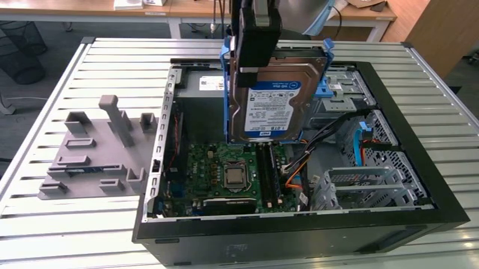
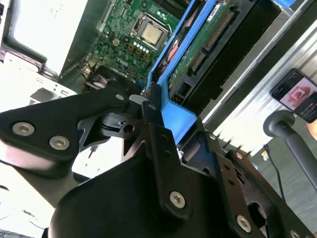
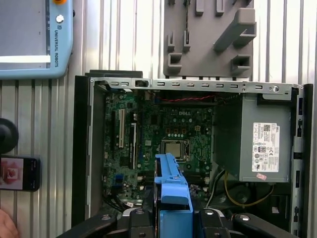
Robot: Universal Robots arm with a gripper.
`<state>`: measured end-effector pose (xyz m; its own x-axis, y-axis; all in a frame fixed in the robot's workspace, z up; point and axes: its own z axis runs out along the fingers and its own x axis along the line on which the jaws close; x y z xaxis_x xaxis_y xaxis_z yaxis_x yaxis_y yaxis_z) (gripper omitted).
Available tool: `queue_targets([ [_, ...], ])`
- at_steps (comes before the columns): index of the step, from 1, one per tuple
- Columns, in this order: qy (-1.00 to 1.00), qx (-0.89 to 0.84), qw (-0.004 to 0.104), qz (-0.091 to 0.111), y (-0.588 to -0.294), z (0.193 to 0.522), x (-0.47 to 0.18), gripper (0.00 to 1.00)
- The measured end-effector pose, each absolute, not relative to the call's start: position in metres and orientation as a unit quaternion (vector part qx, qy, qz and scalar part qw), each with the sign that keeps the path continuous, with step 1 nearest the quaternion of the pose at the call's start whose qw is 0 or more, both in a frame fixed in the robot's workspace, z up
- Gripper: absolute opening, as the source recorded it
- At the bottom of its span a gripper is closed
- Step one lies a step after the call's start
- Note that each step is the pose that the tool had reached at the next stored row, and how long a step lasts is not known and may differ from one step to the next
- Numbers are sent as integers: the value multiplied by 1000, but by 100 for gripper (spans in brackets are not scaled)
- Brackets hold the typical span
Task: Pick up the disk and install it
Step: 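Insert the disk into the insertion slot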
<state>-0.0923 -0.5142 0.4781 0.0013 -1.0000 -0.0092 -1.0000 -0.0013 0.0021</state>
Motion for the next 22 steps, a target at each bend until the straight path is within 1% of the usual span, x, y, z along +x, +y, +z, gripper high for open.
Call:
queue_targets([
  [9, 707, -708, 3, 4, -519, 476, -64, 36],
  [22, 707, -708, 2, 4, -519, 476, -62, 36],
])
